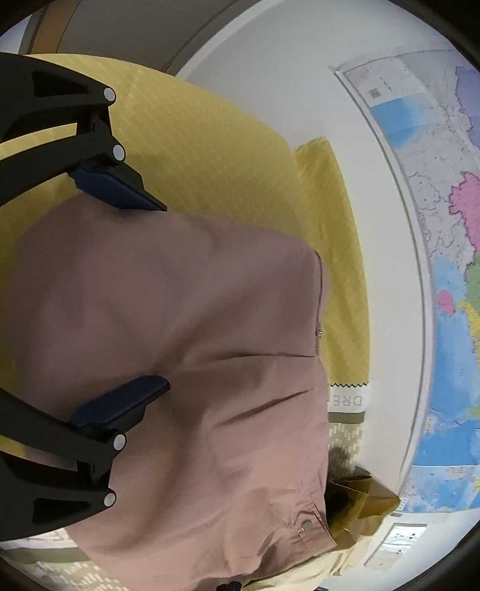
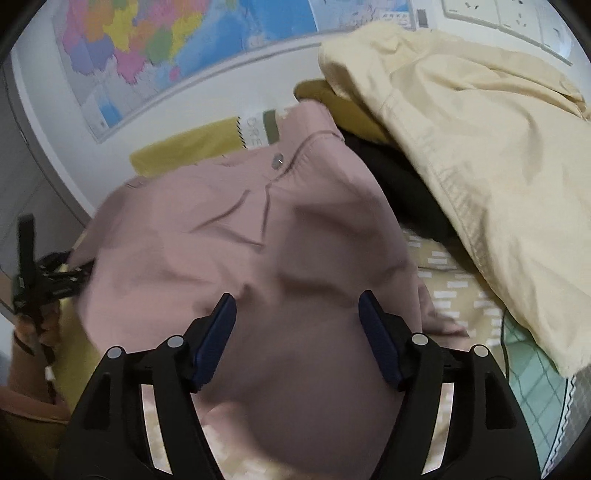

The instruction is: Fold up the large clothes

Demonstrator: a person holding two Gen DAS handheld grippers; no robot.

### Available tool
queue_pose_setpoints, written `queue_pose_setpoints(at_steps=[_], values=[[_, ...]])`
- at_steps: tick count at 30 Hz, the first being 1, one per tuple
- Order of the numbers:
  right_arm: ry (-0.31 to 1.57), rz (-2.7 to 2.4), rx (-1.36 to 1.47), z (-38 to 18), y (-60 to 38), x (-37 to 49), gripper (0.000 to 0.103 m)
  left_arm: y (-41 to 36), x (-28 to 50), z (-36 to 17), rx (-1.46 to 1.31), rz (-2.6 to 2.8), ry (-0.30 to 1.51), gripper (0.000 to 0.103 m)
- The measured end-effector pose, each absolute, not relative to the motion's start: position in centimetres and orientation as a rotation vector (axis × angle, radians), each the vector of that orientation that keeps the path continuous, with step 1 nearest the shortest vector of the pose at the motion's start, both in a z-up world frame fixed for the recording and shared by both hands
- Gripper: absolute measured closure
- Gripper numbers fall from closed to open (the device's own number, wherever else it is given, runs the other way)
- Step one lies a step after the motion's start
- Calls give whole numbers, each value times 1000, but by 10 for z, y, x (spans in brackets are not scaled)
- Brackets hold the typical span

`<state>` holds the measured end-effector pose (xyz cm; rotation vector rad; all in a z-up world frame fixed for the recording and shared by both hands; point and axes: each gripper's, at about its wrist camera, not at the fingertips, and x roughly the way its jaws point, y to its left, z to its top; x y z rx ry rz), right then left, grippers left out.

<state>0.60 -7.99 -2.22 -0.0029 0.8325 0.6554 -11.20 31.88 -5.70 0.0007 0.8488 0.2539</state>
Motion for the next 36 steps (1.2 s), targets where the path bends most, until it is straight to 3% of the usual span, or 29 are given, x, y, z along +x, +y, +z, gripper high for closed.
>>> queue_pose_setpoints(at_steps=[8, 14, 17, 26, 31, 36], values=[[784, 752, -43, -15, -81, -43, 31, 313, -152, -41, -48, 156, 764, 19], [801, 661, -171, -40, -64, -40, 31, 312, -146, -63, -29, 196, 814, 17], [818, 647, -99, -37, -71, -33, 32, 322, -142, -66, -77, 218, 843, 16], [704, 762, -111, -5, -15, -24, 34, 308, -115, -17, 38, 166, 711, 17], [792, 681, -216, -33, 22, 23, 37, 303, -57, -38, 70, 162, 822, 20], [866, 664, -102, -46, -15, 50, 45, 331, -42, -63, -24, 145, 913, 20]])
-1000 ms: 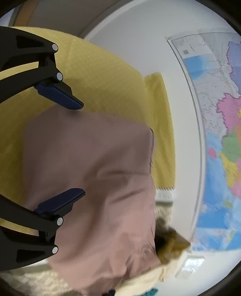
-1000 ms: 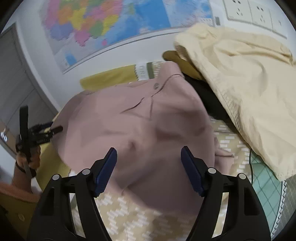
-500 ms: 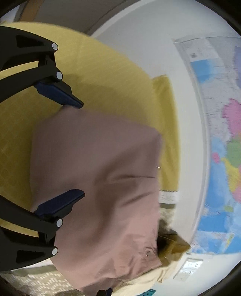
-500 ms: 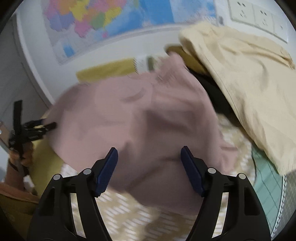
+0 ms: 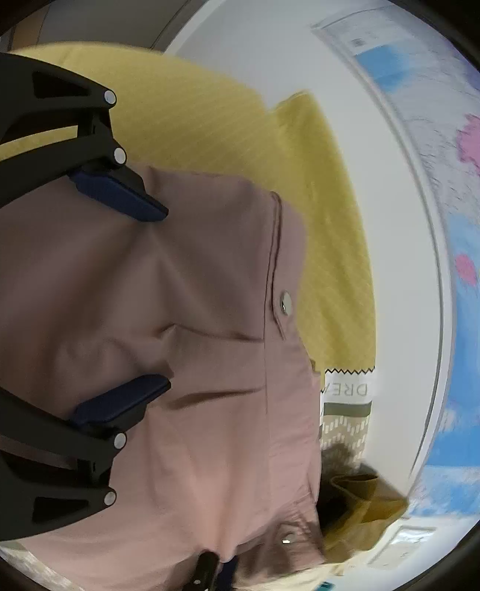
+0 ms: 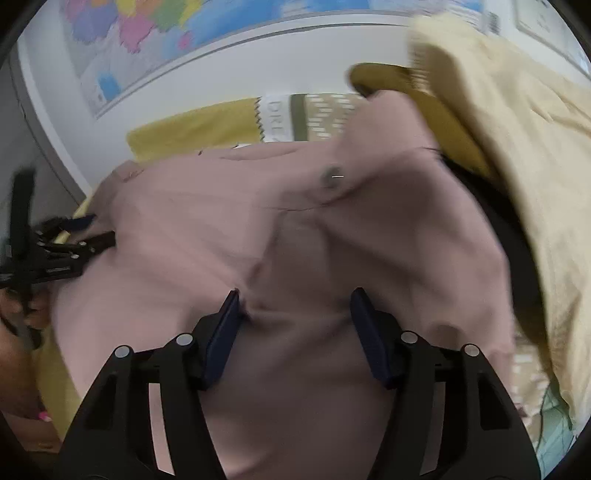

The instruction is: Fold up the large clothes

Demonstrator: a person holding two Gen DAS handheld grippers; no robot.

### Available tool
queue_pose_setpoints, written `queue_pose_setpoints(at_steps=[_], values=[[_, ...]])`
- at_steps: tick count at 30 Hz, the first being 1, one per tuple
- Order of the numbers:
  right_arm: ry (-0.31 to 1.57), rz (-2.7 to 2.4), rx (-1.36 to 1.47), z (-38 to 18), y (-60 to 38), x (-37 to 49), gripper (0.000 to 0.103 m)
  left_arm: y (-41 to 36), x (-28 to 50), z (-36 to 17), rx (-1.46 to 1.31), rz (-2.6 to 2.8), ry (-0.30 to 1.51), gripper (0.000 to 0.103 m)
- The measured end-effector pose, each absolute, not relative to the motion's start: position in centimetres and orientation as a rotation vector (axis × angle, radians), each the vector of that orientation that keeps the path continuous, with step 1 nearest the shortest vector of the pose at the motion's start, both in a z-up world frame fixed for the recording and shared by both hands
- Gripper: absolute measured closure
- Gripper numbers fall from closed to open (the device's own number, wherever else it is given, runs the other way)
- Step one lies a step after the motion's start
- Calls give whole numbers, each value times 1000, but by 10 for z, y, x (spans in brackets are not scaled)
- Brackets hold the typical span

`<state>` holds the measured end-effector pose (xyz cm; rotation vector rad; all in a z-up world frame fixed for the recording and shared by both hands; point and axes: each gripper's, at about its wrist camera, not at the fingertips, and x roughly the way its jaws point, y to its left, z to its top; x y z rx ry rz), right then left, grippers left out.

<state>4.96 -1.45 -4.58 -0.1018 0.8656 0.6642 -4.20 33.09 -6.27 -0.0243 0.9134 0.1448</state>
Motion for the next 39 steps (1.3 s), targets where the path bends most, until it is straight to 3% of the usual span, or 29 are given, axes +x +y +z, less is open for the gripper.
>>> queue_pose_setpoints(at_steps=[8, 13, 15, 17, 19, 22, 24, 25, 26, 28, 34, 39], values=[[726, 690, -151, -2, -1, 45, 36, 315, -47, -13, 50, 101, 753, 22], [727, 658, -181, -4, 31, 85, 40, 308, 2, -26, 84, 99, 836, 22], [753, 631, -184, -13, 35, 103, 48, 312, 19, -39, 95, 129, 890, 25], [803, 624, -162, -24, 24, 120, 71, 318, 27, -50, 76, 128, 915, 22], [826, 629, -133, -31, 10, 127, 82, 324, 32, -56, 60, 145, 915, 17], [853, 645, -29, -35, -12, 134, 97, 330, 33, -55, 15, 137, 910, 16], [879, 631, 2, -34, -16, 134, 95, 325, 27, -51, 31, 159, 889, 19], [863, 628, -7, -31, -15, 129, 85, 321, 23, -47, 42, 166, 873, 19], [834, 639, -28, -25, -11, 122, 67, 318, 19, -43, 44, 156, 855, 20], [783, 670, -61, -17, -3, 102, 43, 315, 9, -32, 31, 121, 817, 20], [742, 832, -216, -14, 71, 73, 45, 270, -3, -21, 76, -33, 759, 20], [864, 737, -213, -47, 80, 107, 53, 267, 18, -52, 111, 9, 880, 21]])
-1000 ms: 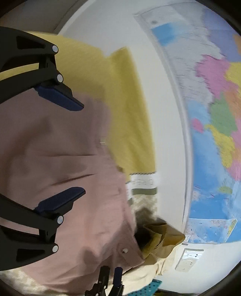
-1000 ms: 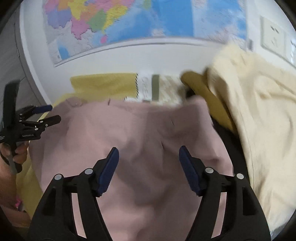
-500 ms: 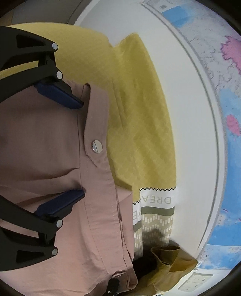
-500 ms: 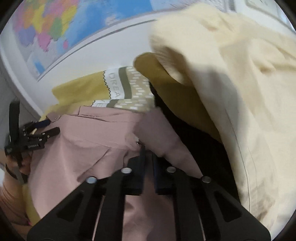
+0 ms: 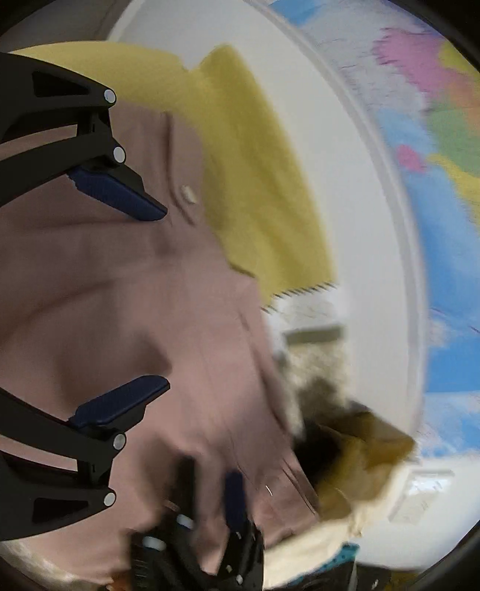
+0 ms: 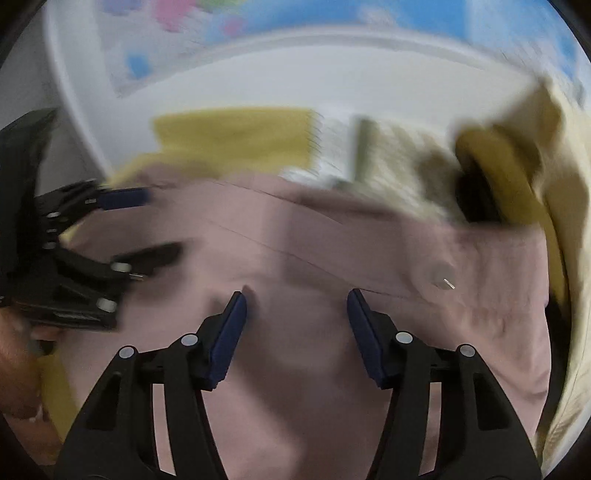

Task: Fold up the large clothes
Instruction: 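Press the folded jacket flat and pull both tools back open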

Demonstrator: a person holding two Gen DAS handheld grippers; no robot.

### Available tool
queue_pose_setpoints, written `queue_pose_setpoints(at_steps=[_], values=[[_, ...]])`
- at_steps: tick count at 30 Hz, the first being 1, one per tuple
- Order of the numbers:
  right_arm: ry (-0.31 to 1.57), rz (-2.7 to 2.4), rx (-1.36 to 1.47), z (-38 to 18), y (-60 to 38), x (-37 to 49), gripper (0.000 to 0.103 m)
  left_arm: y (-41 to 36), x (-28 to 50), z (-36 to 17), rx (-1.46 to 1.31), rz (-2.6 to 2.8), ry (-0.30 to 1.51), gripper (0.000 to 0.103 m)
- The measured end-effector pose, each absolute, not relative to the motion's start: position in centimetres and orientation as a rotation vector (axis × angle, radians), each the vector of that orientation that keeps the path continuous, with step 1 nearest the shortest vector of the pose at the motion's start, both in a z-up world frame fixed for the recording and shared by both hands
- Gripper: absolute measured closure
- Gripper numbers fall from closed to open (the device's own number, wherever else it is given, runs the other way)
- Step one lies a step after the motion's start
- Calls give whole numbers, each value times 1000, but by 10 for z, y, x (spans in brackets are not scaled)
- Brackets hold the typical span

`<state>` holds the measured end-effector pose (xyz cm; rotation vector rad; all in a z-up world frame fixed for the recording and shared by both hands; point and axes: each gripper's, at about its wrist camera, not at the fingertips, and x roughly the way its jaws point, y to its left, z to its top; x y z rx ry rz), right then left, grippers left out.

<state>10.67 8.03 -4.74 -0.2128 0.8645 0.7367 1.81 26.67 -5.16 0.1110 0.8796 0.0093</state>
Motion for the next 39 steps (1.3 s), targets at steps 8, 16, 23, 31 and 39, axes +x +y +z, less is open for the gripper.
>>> queue_pose_setpoints(at_steps=[8, 16, 23, 31, 39], values=[[841, 745, -25, -35, -13, 81, 40, 294, -25, -32, 14, 18, 776, 22], [849, 752, 204, -43, -112, 24, 31, 335, -126, -27, -140, 9, 740, 22], [923, 698, 357, -73, -154, -12, 28, 344, -187, -55, -234, -47, 781, 22], [970, 711, 446, -89, -164, -28, 27, 322, -204, -81, -213, -19, 883, 22], [974, 729, 430, -89, -154, -31, 25, 295, -196, -87, -142, -26, 898, 22]])
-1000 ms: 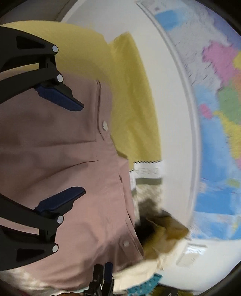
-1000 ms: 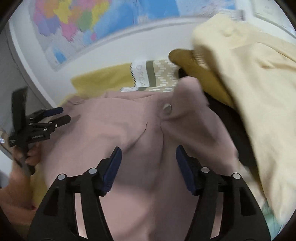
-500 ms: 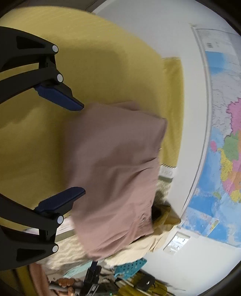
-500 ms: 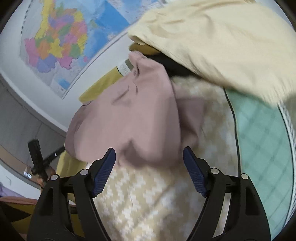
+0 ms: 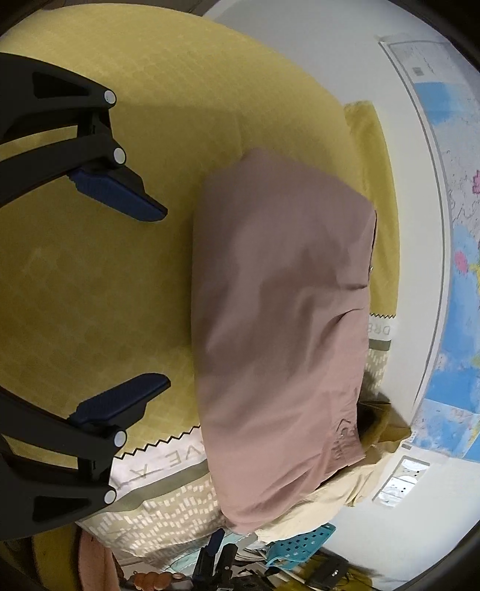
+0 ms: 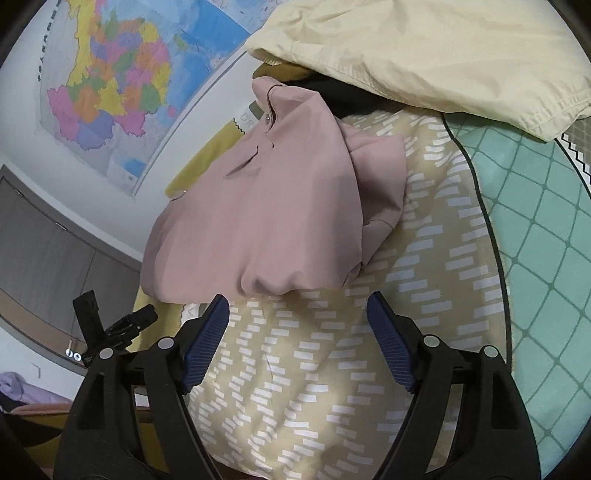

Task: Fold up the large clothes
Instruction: 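Press the folded jacket flat and pull both tools back open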

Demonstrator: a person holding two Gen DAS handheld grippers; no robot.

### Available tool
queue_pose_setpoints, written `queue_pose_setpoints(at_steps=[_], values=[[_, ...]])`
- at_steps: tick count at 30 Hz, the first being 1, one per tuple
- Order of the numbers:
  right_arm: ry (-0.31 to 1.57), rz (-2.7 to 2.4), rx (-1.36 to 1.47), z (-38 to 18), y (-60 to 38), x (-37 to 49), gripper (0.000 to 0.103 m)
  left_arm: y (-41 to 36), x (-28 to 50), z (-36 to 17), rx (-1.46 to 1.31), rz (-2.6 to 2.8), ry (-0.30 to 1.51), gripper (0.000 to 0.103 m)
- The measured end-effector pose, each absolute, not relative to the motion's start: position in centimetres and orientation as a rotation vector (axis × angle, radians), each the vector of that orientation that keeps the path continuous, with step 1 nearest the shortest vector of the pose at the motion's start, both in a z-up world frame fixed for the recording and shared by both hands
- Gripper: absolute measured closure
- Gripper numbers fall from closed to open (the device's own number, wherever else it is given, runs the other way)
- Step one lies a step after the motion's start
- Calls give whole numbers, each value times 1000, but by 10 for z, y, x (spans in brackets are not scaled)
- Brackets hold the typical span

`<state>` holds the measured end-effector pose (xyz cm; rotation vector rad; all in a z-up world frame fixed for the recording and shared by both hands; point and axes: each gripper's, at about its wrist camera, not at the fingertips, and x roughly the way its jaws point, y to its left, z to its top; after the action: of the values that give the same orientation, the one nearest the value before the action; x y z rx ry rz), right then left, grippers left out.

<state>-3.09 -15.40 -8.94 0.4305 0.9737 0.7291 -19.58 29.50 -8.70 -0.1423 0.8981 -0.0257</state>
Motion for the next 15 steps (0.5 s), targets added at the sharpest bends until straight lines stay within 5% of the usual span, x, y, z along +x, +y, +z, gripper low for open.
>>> queue_pose_setpoints(at_steps=[15], values=[[990, 720, 436, -88, -143, -27, 24, 290, -184, -92, -179, -35, 896, 9]])
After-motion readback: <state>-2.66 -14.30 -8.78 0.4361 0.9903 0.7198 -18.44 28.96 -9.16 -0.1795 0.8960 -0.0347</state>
